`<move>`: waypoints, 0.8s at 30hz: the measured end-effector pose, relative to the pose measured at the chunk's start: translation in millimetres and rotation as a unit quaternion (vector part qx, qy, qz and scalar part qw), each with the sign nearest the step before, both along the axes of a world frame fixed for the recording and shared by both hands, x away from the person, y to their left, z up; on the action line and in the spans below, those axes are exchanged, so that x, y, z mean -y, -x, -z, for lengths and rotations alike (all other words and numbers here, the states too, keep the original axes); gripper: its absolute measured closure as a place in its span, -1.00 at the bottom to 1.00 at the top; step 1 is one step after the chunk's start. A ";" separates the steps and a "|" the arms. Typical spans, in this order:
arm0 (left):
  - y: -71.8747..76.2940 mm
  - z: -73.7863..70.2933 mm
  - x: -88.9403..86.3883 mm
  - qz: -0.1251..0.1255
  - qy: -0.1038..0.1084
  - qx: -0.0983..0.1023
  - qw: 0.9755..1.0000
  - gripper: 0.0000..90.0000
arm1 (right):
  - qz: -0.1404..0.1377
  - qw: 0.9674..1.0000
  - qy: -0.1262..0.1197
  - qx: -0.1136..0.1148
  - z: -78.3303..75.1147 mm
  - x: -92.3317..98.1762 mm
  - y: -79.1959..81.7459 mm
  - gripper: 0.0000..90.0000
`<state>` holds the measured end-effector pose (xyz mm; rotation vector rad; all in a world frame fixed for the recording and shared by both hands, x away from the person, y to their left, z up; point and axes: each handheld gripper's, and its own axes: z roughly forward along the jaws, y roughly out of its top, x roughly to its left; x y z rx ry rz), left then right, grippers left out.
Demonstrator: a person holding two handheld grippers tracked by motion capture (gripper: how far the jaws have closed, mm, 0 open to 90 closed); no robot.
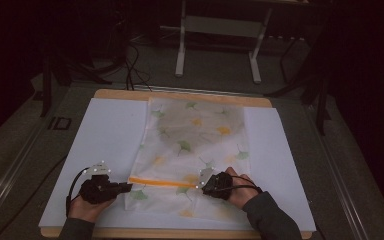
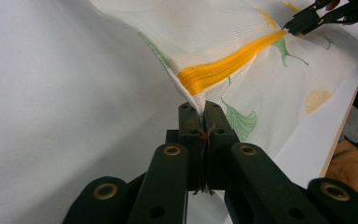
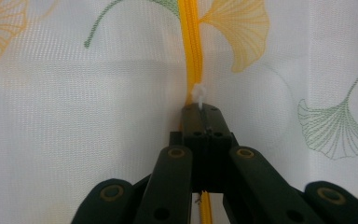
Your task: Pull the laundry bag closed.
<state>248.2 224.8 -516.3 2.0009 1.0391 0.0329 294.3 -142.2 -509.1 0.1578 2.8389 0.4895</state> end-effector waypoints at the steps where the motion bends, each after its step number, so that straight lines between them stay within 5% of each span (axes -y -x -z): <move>1: 0.0 0.0 0.0 0.000 0.001 0.000 1.000 0.96 | 0.000 1.000 0.000 0.001 0.0 0.2 0.2 1.00; 24: -0.7 -0.7 -2.8 -0.005 0.000 0.001 1.000 0.96 | 0.006 1.000 0.021 0.009 -1.4 9.7 1.7 1.00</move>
